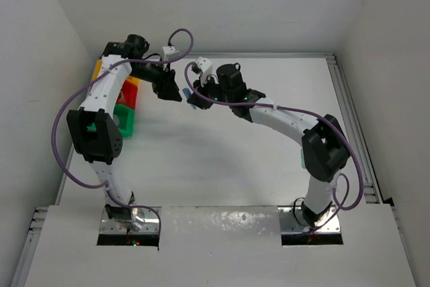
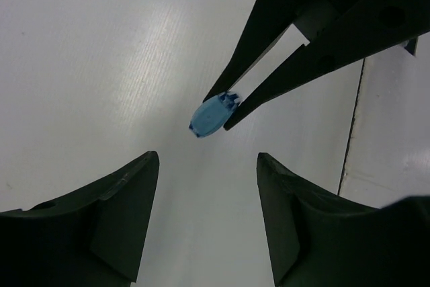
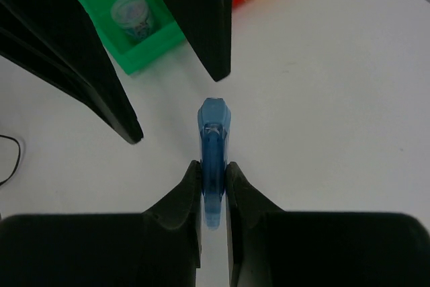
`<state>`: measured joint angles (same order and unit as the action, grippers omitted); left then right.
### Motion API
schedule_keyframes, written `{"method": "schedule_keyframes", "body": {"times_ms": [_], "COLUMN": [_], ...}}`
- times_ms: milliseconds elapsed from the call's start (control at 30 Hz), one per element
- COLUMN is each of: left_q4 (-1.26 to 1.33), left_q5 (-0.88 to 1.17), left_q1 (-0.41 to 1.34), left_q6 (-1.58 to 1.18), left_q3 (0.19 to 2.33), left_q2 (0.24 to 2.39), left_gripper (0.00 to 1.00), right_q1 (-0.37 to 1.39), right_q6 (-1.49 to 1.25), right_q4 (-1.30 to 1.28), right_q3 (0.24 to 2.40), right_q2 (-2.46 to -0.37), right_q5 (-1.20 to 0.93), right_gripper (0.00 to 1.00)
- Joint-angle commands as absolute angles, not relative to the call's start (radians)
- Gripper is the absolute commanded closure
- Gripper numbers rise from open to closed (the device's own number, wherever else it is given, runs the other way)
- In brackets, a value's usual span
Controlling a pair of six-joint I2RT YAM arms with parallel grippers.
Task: Sort the stationery into containers
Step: Place the stationery in the storage box.
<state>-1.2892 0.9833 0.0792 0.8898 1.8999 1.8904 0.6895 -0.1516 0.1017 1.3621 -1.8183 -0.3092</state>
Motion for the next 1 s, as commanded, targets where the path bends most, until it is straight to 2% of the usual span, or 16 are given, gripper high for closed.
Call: {"method": "schedule_keyframes", "body": {"times_ms": [0, 133, 333, 433, 467, 500, 533, 967], "left_q4": [-1.316, -1.275, -1.206, -1.201, -1.201, -1.206, -1.21, -1.241], "left_q5": [1.023, 1.005, 0.966, 0.945, 0.936, 0.933, 0.928, 0.963], "left_q1": [0.109, 0.135, 0.166, 0.187, 0.193, 0.195, 0.196, 0.164], "left_q6": [1.009, 0.942, 0.854, 0.839, 0.833, 0.83, 0.833, 0.856], "left_q3": [1.897, 1.908, 1.908, 1.91, 1.908, 1.91, 1.91, 1.945], "left_q2": [1.841, 1.85, 1.852, 1.858, 1.861, 1.861, 1.861, 1.861], "left_gripper": [0.42, 0.46, 0.59, 0.72, 0.84, 0.9, 0.99, 1.0], "right_q1": [0.701, 0.701, 0.703, 0.703, 0.703, 0.704, 0.704, 0.686], "right_q6": [-0.172, -0.196, -0.209, -0.215, -0.216, -0.213, -0.213, -0.229], "right_q4": [0.216, 0.27, 0.304, 0.314, 0.316, 0.318, 0.319, 0.322], "right_q3": [1.396, 1.367, 1.325, 1.321, 1.321, 1.318, 1.316, 1.285], "right_q2": [-1.835, -1.83, -1.824, -1.824, -1.824, -1.822, -1.821, -1.804], "right_q5": [-0.393, -0.41, -0.433, -0.436, -0.436, -0.434, -0.434, -0.457], "right_gripper": [1.0, 1.0, 1.0, 1.0, 1.0, 1.0, 1.0, 1.0]}}
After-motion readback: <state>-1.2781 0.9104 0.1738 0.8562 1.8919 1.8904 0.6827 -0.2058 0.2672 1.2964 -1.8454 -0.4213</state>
